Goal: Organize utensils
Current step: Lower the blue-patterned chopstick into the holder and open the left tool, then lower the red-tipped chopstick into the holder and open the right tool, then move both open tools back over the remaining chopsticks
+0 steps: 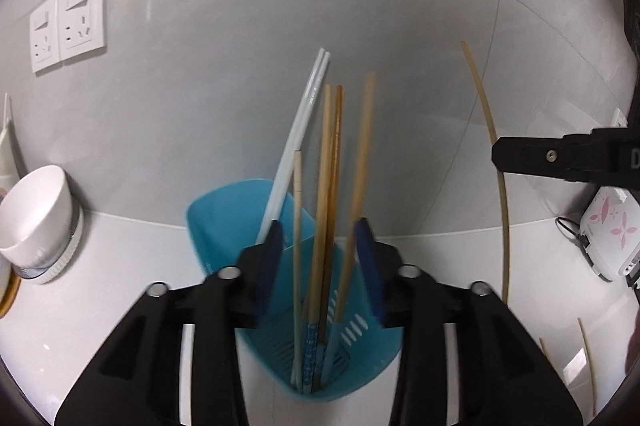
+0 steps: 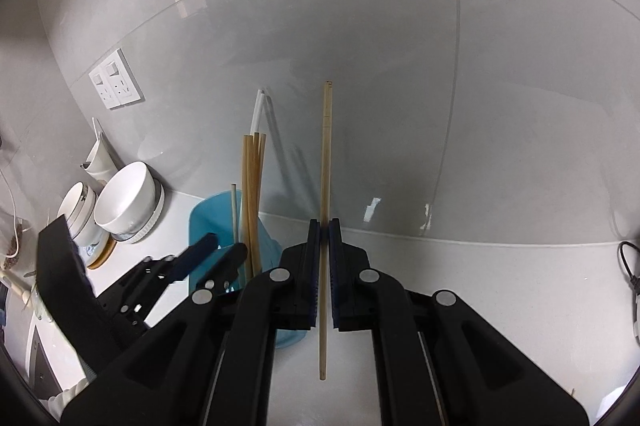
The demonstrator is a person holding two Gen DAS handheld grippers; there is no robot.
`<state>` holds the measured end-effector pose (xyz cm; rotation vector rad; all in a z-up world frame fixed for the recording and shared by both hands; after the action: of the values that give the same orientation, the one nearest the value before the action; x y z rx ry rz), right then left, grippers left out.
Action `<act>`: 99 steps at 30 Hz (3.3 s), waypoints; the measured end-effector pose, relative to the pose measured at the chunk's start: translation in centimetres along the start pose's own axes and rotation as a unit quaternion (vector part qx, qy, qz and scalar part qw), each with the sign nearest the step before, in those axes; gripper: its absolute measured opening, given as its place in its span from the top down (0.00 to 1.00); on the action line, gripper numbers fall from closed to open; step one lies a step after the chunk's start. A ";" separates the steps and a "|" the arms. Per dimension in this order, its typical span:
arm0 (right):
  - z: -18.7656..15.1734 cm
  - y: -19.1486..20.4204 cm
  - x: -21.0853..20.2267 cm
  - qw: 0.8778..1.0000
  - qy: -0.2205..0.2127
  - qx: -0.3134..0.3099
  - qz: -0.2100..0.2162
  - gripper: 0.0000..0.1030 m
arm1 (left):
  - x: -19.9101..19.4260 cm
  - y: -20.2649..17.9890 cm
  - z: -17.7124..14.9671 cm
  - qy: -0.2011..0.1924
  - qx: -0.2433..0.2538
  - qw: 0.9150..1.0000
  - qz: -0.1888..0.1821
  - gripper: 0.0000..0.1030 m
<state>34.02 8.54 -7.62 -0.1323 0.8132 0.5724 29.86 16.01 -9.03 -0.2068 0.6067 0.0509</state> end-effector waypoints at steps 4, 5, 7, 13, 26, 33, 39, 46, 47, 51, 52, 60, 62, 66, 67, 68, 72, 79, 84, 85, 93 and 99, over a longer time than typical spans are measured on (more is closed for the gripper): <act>0.5 0.9 -0.3 1.000 -0.012 -0.004 0.014 0.96 | -1.3 0.8 0.1 0.021 -0.002 0.999 0.032 0.36; 0.6 1.1 -0.4 1.000 -0.015 -0.005 0.017 0.96 | -1.6 1.3 0.0 0.022 -0.006 0.999 0.034 0.27; 0.9 1.7 -0.3 1.000 -0.018 -0.012 0.022 0.96 | -2.0 1.8 -0.4 0.032 -0.015 0.999 0.037 0.23; 1.6 3.4 0.3 0.999 -0.023 -0.017 0.039 0.96 | -3.2 3.8 -0.2 0.045 -0.033 0.997 0.058 0.10; 3.0 6.0 1.5 0.995 -0.073 -0.012 0.069 0.96 | -4.7 7.9 0.7 0.060 -0.063 0.992 0.088 0.06; 1.9 6.5 3.4 0.994 -0.082 -0.011 0.073 0.96 | -4.2 9.5 0.2 0.070 -0.074 0.991 0.093 0.06; 0.1 6.7 4.8 0.995 -0.071 -0.016 0.066 0.96 | -4.2 10.3 0.0 0.070 -0.075 0.990 0.097 0.06; -1.5 7.3 5.7 0.996 -0.052 -0.028 0.060 0.96 | -4.1 10.4 -0.2 0.070 -0.077 0.989 0.101 0.06; -1.7 7.5 5.8 0.997 -0.049 -0.030 0.059 0.96 | -4.1 10.5 -0.2 0.070 -0.077 0.989 0.101 0.06; -2.3 7.6 5.9 0.997 -0.036 -0.034 0.058 0.94 | -4.1 10.6 -0.3 0.071 -0.078 0.989 0.101 0.06; -2.3 7.5 5.9 0.997 -0.032 -0.033 0.056 0.94 | -4.1 10.5 -0.3 0.072 -0.078 0.989 0.101 0.06; -2.5 5.7 4.3 0.999 -0.001 -0.036 0.026 0.57 | -4.3 10.1 -0.2 0.070 -0.078 0.989 0.099 0.06; -2.6 4.6 3.5 0.999 0.003 -0.033 0.012 0.48 | -4.4 9.7 -0.2 0.071 -0.076 0.990 0.099 0.06; -3.5 2.1 2.3 1.000 0.023 -0.017 -0.009 0.30 | -4.5 8.5 -0.3 0.077 -0.063 0.991 0.093 0.06; -3.8 1.6 2.1 0.999 0.028 -0.016 -0.011 0.25 | -4.6 8.1 -0.3 0.078 -0.058 0.991 0.091 0.06; -4.2 0.8 1.7 0.999 0.034 -0.016 -0.020 0.23 | -4.7 7.7 -0.3 0.079 -0.053 0.991 0.090 0.06; -5.9 -2.1 0.2 0.998 0.044 -0.007 -0.053 0.14 | -5.2 6.1 -0.5 0.083 -0.042 0.992 0.084 0.06; -8.9 -6.8 -3.3 0.994 0.036 0.022 -0.101 0.10 | -6.2 2.9 -2.2 0.107 -0.050 0.990 0.076 0.06; -11.8 -9.8 -4.8 0.992 0.050 0.044 -0.106 0.09 | -6.9 0.0 -4.0 0.121 -0.039 0.989 0.070 0.06; -12.3 -10.3 -5.1 0.992 0.053 0.048 -0.105 0.09 | -6.9 -0.6 -4.6 0.125 -0.038 0.989 0.067 0.06; -17.8 -14.0 -7.3 0.987 0.089 0.075 -0.111 0.09 | -7.1 -6.7 -9.9 0.167 -0.007 0.985 0.041 0.06; -21.8 -16.7 -9.0 0.981 0.116 0.081 -0.132 0.09 | -7.0 -10.3 -14.1 0.198 0.019 0.980 0.026 0.06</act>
<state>23.83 -16.45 -17.90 -0.1558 1.0462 0.2396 17.36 3.09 -14.52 -0.1646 1.0100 0.0492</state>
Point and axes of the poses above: each gripper's, at about its wrist camera, not at the fingertips, and x roughly the way its jaws point, y to its left, z to its top, the point moved 9 cm from there along x, roughly the way its jaws point, and after that the axes turned 8 degrees about -x, right-handed, at the moved point
